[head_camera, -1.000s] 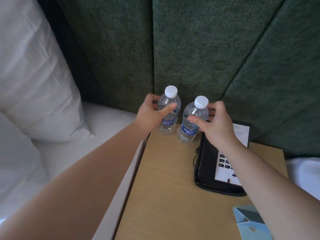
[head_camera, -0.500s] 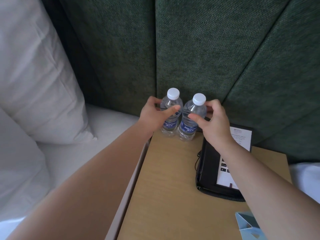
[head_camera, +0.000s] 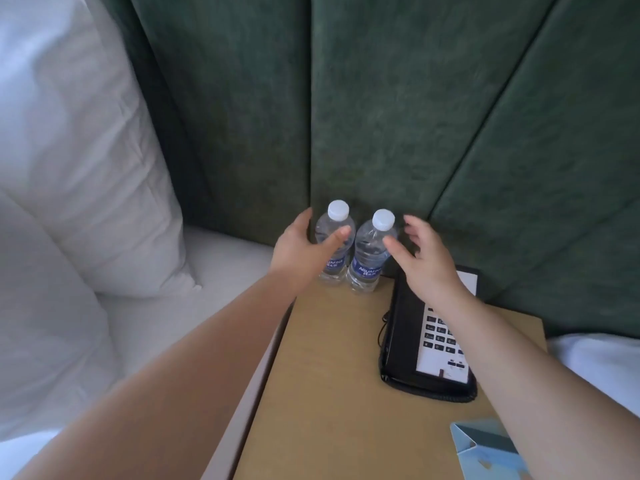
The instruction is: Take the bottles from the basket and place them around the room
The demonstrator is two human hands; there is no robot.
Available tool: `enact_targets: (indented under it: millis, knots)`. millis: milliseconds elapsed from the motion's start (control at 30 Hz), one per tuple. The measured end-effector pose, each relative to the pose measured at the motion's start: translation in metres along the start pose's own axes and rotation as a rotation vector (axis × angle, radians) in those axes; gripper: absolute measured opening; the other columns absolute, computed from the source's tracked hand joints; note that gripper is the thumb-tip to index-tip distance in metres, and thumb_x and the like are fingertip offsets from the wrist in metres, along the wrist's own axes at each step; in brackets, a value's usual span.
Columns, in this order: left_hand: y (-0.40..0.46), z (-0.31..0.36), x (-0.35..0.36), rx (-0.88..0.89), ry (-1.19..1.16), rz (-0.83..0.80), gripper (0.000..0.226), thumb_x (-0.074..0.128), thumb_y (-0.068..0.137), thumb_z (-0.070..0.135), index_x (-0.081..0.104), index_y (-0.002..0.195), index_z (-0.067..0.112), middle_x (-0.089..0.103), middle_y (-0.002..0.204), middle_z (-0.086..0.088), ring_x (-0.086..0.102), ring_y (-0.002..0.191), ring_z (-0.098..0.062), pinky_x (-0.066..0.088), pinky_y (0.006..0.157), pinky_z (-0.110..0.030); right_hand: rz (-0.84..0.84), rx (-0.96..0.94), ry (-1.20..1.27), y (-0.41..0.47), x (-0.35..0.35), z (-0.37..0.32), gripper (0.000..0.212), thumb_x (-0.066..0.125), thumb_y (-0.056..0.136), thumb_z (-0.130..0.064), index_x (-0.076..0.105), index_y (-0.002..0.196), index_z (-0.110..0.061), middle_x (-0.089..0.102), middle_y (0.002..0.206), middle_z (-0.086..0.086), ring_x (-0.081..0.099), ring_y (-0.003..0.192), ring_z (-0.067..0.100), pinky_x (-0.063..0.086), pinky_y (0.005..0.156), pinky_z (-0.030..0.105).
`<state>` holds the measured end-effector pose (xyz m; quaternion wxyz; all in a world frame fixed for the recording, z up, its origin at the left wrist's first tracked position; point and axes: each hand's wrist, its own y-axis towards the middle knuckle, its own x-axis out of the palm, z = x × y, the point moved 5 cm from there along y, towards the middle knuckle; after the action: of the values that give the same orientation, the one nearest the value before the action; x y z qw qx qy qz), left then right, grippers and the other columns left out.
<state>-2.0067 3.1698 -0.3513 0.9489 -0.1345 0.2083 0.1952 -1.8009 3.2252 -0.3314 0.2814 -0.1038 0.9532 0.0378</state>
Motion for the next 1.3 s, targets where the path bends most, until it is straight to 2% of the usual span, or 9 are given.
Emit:
enact_targets:
  millis: [67, 167, 267, 367, 533, 633, 900, 1067, 1300]
  knots:
    - [-0.02, 0.016, -0.013, 0.083, 0.136, 0.057, 0.088, 0.058, 0.078, 0.069, 0.032, 0.15, 0.025, 0.041, 0.153, 0.003, 0.036, 0.14, -0.017, 0.028, 0.109, -0.03, 0.018, -0.047, -0.076, -0.012, -0.017, -0.014, 0.055, 0.056, 0.09, -0.04, 0.042, 0.139, -0.019, 0.044, 0.142, 0.002, 0.043, 0.13, 0.015, 0.029, 0.098, 0.022]
    - [-0.052, 0.054, -0.036, 0.223, 0.322, 0.133, 0.076, 0.049, 0.088, 0.063, 0.035, 0.149, 0.021, 0.044, 0.151, -0.001, 0.035, 0.141, -0.018, 0.02, 0.119, -0.047, 0.019, -0.112, -0.229, -0.037, -0.046, -0.042, 0.048, 0.051, 0.095, -0.035, 0.044, 0.139, -0.016, 0.043, 0.143, 0.002, 0.041, 0.131, 0.018, 0.031, 0.1, 0.025]
    - [-0.084, 0.095, -0.054, 0.29, 0.422, 0.155, 0.07, 0.045, 0.092, 0.059, 0.036, 0.148, 0.018, 0.044, 0.151, -0.003, 0.032, 0.143, -0.019, 0.012, 0.12, -0.047, 0.038, -0.174, -0.349, -0.065, -0.078, -0.079, 0.044, 0.05, 0.096, -0.027, 0.045, 0.137, -0.011, 0.044, 0.144, 0.004, 0.038, 0.133, 0.021, 0.031, 0.106, 0.03]
    - [-0.122, 0.129, -0.066, 0.35, 0.498, 0.131, 0.067, 0.043, 0.094, 0.057, 0.036, 0.149, 0.019, 0.041, 0.153, -0.001, 0.029, 0.144, -0.018, 0.01, 0.12, -0.046, 0.07, -0.146, -0.415, -0.099, -0.11, -0.108, 0.044, 0.047, 0.097, -0.025, 0.044, 0.139, -0.012, 0.04, 0.147, 0.002, 0.033, 0.136, 0.02, 0.026, 0.109, 0.031]
    - [-0.196, 0.15, -0.064, 0.394, 0.566, 0.0, 0.069, 0.04, 0.093, 0.061, 0.03, 0.151, 0.025, 0.035, 0.156, 0.003, 0.023, 0.146, -0.016, 0.007, 0.12, -0.045, 0.121, -0.073, -0.43, -0.166, -0.148, -0.129, 0.04, 0.044, 0.099, -0.018, 0.047, 0.137, -0.007, 0.042, 0.146, 0.009, 0.034, 0.135, 0.024, 0.021, 0.109, 0.026]
    - [-0.233, 0.151, -0.054, 0.405, 0.596, -0.059, 0.072, 0.035, 0.092, 0.064, 0.029, 0.152, 0.024, 0.034, 0.156, 0.004, 0.021, 0.147, -0.016, 0.007, 0.12, -0.045, 0.153, -0.017, -0.425, -0.211, -0.161, -0.129, 0.039, 0.043, 0.099, -0.021, 0.049, 0.135, -0.007, 0.045, 0.143, 0.008, 0.038, 0.132, 0.022, 0.026, 0.107, 0.029]
    - [-0.303, 0.149, -0.016, 0.449, 0.54, -0.177, 0.071, 0.033, 0.093, 0.062, 0.026, 0.152, 0.023, 0.032, 0.158, 0.002, 0.017, 0.148, -0.017, 0.007, 0.121, -0.045, 0.35, 0.109, -0.37, -0.315, -0.184, -0.117, 0.031, 0.046, 0.097, -0.023, 0.056, 0.122, -0.009, 0.057, 0.124, 0.005, 0.049, 0.115, 0.022, 0.032, 0.088, 0.02]
    - [-0.341, 0.153, 0.018, 0.526, 0.552, -0.311, 0.07, 0.035, 0.094, 0.06, 0.025, 0.153, 0.023, 0.028, 0.159, 0.003, 0.013, 0.149, -0.016, 0.003, 0.121, -0.042, 0.436, 0.263, -0.346, -0.373, -0.197, -0.093, 0.035, 0.046, 0.098, -0.026, 0.053, 0.127, -0.008, 0.052, 0.133, 0.007, 0.045, 0.123, 0.024, 0.04, 0.098, 0.035]
    - [-0.424, 0.156, 0.069, 0.679, 0.635, -0.519, 0.067, 0.032, 0.095, 0.058, 0.026, 0.151, 0.022, 0.029, 0.158, 0.001, 0.015, 0.149, -0.018, 0.005, 0.121, -0.046, 0.583, 0.473, -0.304, -0.48, -0.218, -0.056, 0.039, 0.042, 0.099, -0.033, 0.048, 0.134, -0.018, 0.045, 0.141, 0.0, 0.037, 0.131, 0.017, 0.031, 0.1, 0.024]
